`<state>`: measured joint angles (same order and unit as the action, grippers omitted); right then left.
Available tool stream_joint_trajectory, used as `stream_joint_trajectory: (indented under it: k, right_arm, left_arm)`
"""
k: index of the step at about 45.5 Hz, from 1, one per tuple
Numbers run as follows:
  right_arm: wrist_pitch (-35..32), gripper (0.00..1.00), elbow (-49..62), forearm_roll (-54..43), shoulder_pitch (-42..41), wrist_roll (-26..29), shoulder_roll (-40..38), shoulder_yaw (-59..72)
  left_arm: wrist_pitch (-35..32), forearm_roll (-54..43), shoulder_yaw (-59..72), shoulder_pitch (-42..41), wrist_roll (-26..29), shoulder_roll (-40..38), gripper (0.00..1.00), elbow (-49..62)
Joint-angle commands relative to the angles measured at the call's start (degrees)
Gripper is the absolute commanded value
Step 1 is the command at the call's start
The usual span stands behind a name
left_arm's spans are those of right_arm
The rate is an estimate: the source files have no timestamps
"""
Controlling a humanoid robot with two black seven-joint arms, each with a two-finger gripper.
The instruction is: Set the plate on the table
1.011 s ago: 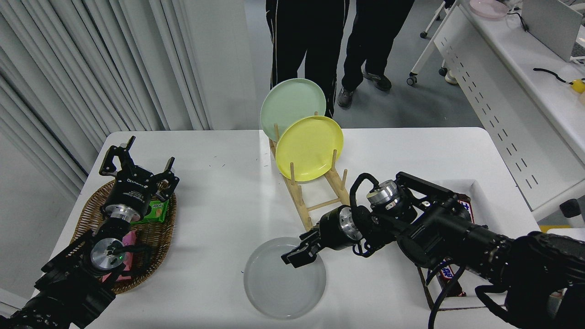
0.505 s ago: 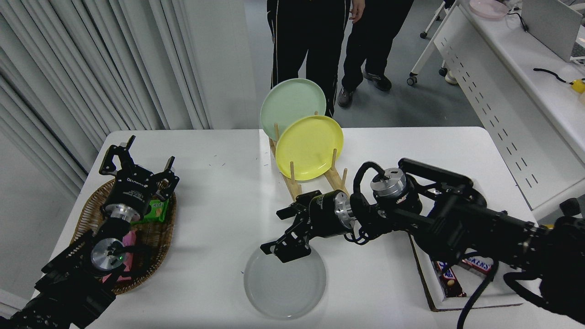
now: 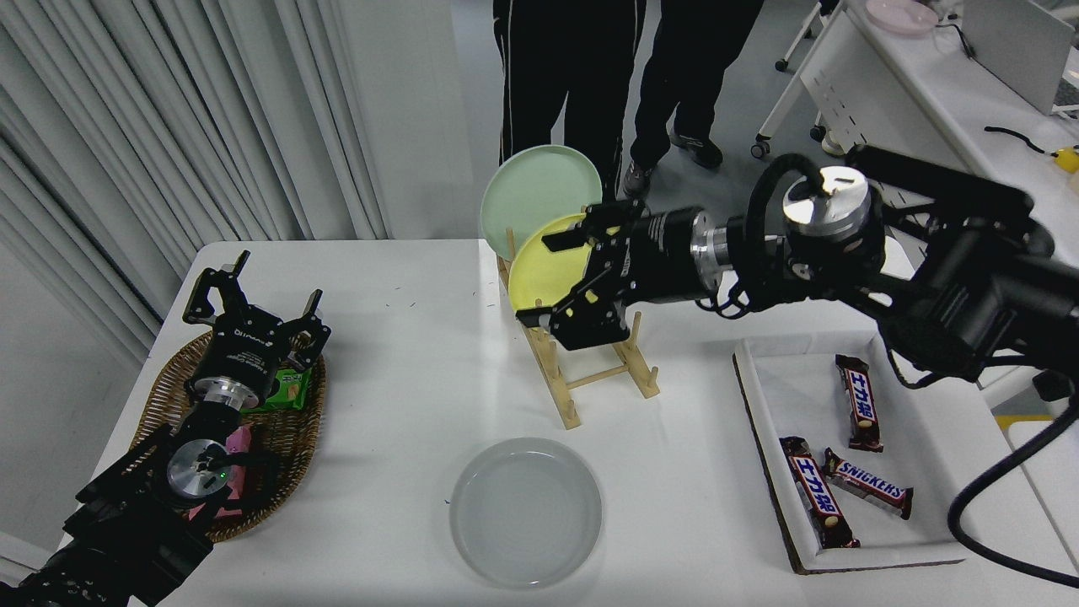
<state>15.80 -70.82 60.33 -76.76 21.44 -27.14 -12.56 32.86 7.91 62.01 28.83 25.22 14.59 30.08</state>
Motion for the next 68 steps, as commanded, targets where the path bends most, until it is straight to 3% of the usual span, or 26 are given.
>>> stream_joint_trajectory:
  k: [1,8,17,38,56,62,68]
  right_arm:
    - [-4.5,0.99,-0.5,-7.2,-2.3,-14.8,-5.2,-0.4]
    - [-6.3,0.99,-0.4,-16.0,-1.2,-22.5,-8.5,-2.0]
    - [-6.7,0.99,5.8,-25.7,2.7,-24.0,-9.4,-6.9]
    - [-10.8,0.99,18.6,-27.7,19.8,-24.5,-5.7,-20.2]
    - [-25.2,0.99,29.1,-28.0,26.6,-24.8,-0.7,-25.8]
    - [-30.4,0.99,32.5,-27.9,30.0,-27.7,0.0,-31.3]
    - [-32.0,0.99,33.6,-28.0,32.9,-27.9,0.6,-33.7]
  left_arm:
    - [0.0,0.0,0.0,0.0,0.0,0.0,1.00,0.0]
    - [0.0,0.0,0.0,0.0,0.0,0.0,1.00,0.0]
    - [0.0,0.0,0.0,0.0,0.0,0.0,1.00,0.0]
    - [0.0,0.0,0.0,0.0,0.0,0.0,1.00,0.0]
    - [0.0,0.0,0.0,0.0,0.0,0.0,1.00,0.0]
    - [0.0,0.0,0.0,0.0,0.0,0.0,1.00,0.0]
    - [0.0,0.0,0.0,0.0,0.0,0.0,1.00,0.0]
